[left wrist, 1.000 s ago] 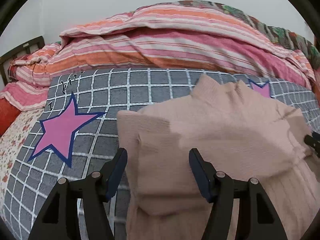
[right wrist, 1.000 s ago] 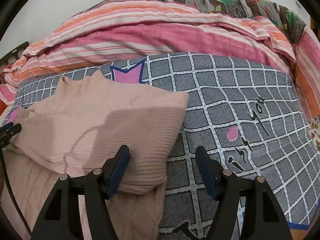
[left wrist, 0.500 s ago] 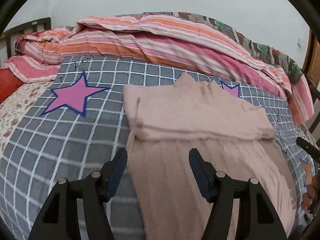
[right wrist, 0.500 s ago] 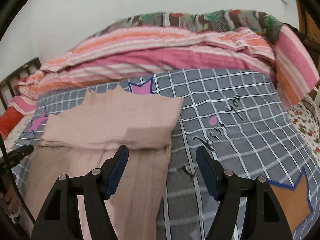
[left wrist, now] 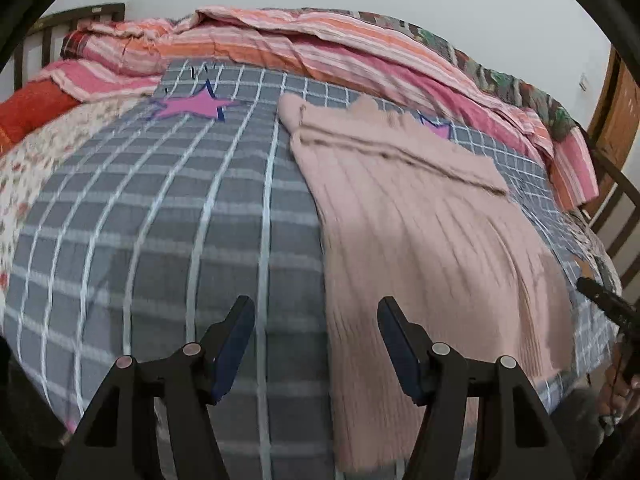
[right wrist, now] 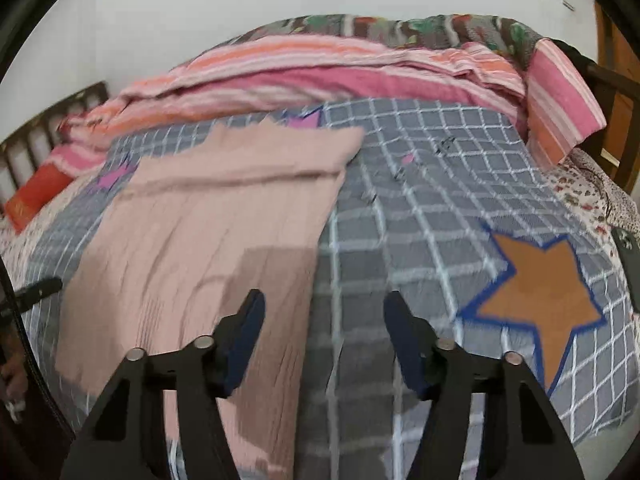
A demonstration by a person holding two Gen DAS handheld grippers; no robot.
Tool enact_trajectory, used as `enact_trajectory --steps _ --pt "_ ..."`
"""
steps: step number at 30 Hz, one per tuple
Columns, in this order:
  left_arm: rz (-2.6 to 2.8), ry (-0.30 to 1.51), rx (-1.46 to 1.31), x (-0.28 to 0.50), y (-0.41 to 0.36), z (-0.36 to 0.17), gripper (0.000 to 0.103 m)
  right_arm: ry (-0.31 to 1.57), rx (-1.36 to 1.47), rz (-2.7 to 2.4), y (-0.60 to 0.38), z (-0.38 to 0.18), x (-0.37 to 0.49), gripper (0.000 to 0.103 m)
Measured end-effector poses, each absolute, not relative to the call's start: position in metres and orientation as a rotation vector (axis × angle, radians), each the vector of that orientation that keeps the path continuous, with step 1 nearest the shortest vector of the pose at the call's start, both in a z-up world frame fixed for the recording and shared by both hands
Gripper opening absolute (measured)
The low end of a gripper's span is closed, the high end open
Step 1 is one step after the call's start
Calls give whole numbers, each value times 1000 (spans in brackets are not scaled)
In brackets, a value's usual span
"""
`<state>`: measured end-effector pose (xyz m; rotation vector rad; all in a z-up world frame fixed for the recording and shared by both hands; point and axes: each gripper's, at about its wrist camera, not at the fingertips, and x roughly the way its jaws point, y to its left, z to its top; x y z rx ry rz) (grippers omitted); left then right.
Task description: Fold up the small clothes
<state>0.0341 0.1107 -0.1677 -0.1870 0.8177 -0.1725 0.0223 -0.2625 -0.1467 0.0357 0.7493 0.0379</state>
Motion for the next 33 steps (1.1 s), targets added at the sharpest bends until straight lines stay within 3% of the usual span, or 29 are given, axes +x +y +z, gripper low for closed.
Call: enact_trajectory --steps 3,7,11,14,15,16,17,18,27,30,33 --pt "-201 829 -200 18 104 -177 60 754 49 75 -258 -162 3 57" --pt "-222 832 -196 6 92 -186 56 795 71 99 -254 -185 -8 47" --pt "-220 843 -290 7 94 -197 52 812 116 109 -256 -195 -10 46" --pt "-214 843 -316 11 93 -198 37 821 137 111 -254 -200 -6 45" --pt "-205 844 -331 13 93 -199 26 820 141 112 -252 -201 -5 41" --pt "-209 847 -348 15 93 -200 9 821 146 124 -251 -201 -4 30" --pt "-217 855 -350 17 93 -200 7 825 150 141 -250 -202 -3 21" --pt "-209 844 -346 16 94 -198 7 830 152 164 -248 -202 -2 5" --pt "-226 804 -351 8 120 -189 7 778 173 125 -271 -185 -17 5" --pt "-255 830 -380 9 118 -193 9 808 174 135 -266 -190 -13 10" --pt "-282 858 -379 8 116 -199 13 822 185 152 -264 -195 -13 23"
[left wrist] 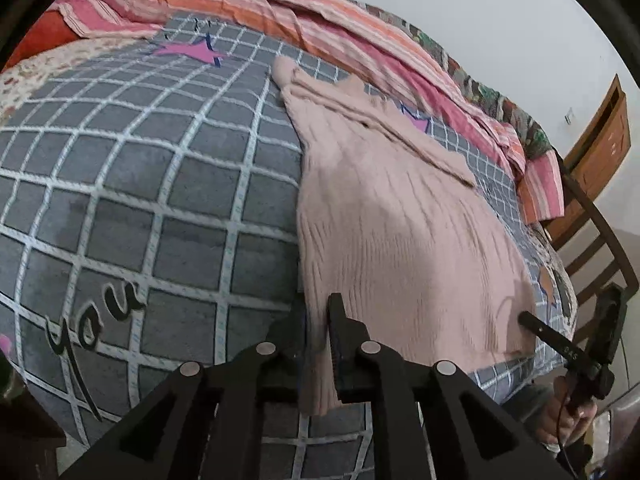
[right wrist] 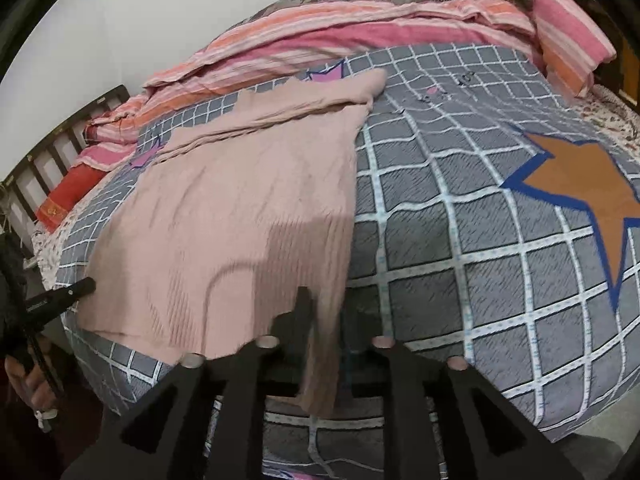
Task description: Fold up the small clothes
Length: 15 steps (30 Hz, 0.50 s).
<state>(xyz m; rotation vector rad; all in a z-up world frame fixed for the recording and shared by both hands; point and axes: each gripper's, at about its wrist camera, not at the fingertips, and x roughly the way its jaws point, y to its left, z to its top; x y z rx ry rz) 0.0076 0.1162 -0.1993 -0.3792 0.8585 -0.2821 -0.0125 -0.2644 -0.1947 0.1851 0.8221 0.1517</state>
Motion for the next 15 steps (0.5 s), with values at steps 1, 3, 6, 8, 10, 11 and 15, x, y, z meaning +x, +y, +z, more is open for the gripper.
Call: enact_trajectory --steps 1,3,6,8,10,11,15 --pt "-283 868 -374 6 115 -201 17 827 187 154 -264 -196 -14 25" --pt "-291 871 -374 1 114 -204 21 839 199 171 -262 -199 -17 28" --pt "-306 861 -400 -5 114 -205 23 854 190 185 -257 -204 -23 29" --pt "-306 864 -425 -6 112 -205 23 856 190 189 -254 -206 -25 29" --pt "-299 871 -448 -6 111 -206 21 868 203 200 -251 -207 -25 18" --pt "-294 879 -455 -5 110 -206 20 872 214 216 -250 -208 -24 10" --pt "-311 881 -458 -4 109 -193 7 857 258 245 -249 -200 -27 5"
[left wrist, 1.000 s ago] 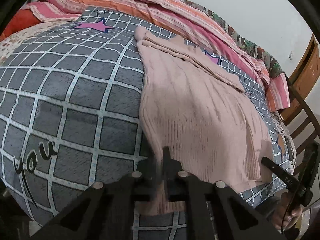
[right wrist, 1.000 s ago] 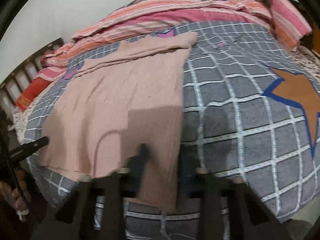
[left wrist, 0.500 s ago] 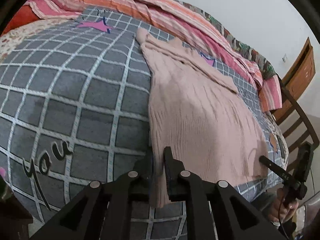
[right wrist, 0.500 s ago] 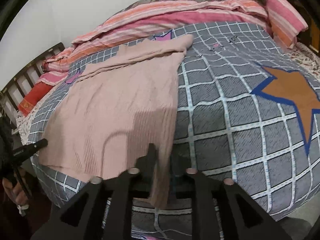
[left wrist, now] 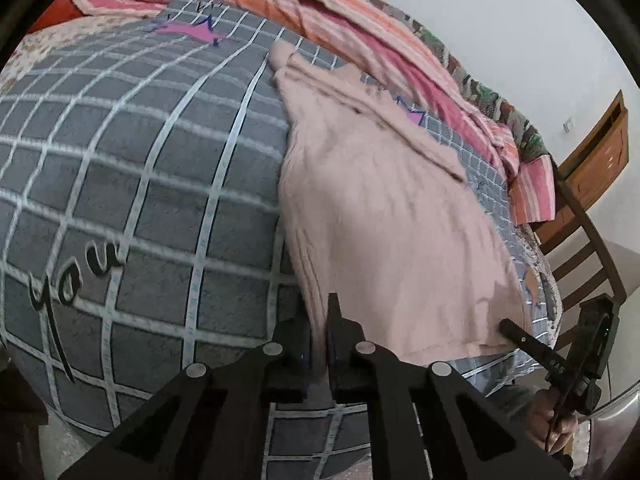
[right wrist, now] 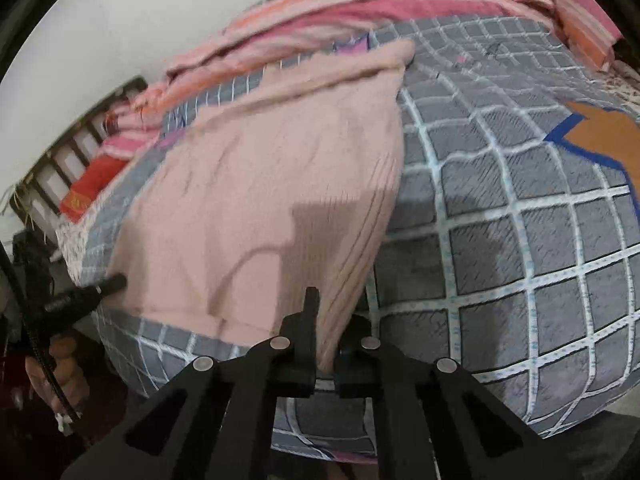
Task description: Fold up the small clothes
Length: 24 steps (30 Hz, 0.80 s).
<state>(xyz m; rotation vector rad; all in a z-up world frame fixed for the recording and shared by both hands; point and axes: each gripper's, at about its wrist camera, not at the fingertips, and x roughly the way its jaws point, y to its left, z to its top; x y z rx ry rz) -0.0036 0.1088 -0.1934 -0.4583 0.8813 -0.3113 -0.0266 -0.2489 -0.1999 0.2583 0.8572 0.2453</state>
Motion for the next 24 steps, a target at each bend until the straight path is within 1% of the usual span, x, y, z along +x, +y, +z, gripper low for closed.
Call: enact_trajectory --steps 6,11,17,24 --pt "-370 758 -490 -9 119 -140 6 717 365 305 -266 -154 -42 5" --pt "-376 690 -523 3 124 -102 6 646 429 313 -276 -124 -35 5" --pt "-324 647 -529 35 125 -79 6 582 440 303 -277 -98 -9 5" --pt "-230 632 -557 104 125 -65 6 513 525 284 -286 -75 50 5"
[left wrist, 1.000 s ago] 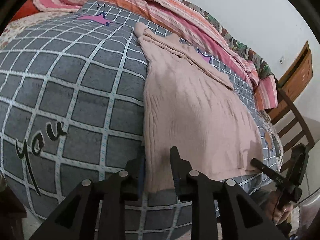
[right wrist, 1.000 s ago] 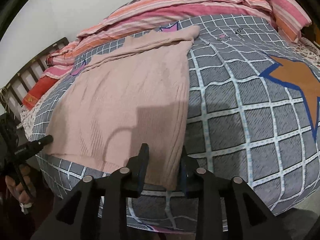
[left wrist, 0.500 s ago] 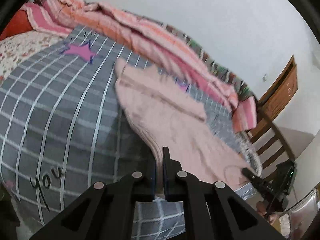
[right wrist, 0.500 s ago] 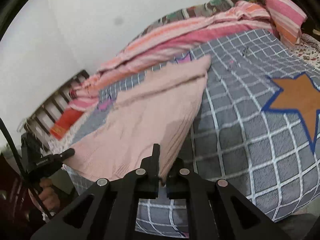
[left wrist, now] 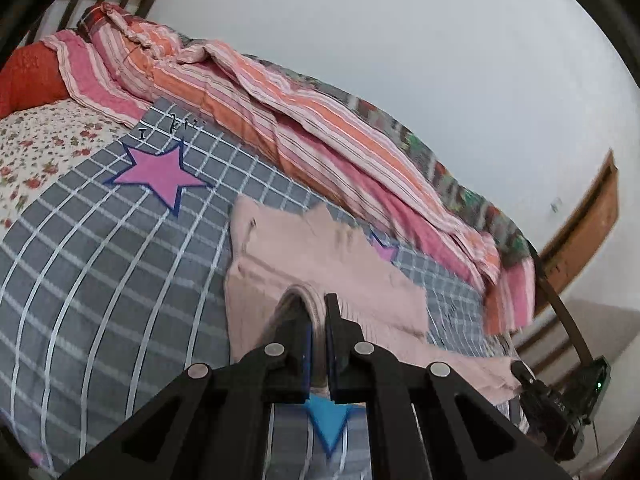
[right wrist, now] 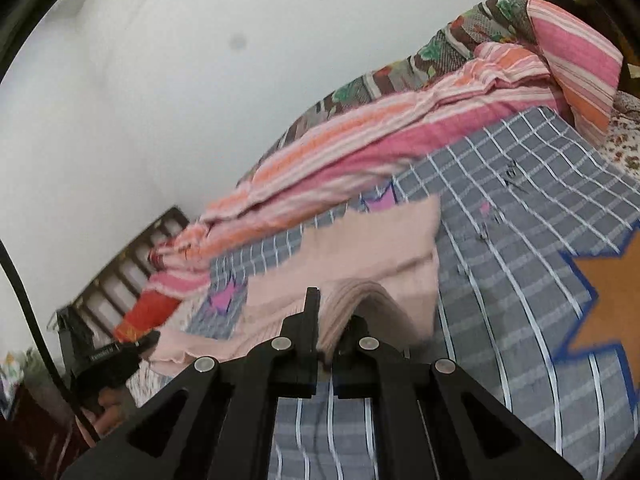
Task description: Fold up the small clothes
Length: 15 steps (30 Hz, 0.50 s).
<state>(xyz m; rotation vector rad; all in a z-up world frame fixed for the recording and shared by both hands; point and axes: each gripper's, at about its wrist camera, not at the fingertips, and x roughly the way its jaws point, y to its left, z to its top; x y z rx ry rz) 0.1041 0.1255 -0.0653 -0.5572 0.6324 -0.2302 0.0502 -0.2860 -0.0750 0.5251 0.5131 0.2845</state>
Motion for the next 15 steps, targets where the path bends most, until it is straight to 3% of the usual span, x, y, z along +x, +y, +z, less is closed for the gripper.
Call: enact_trajectory --steps 15 --pt "-124 742 -556 273 115 -107 6 645 554 242 -287 -100 233 5"
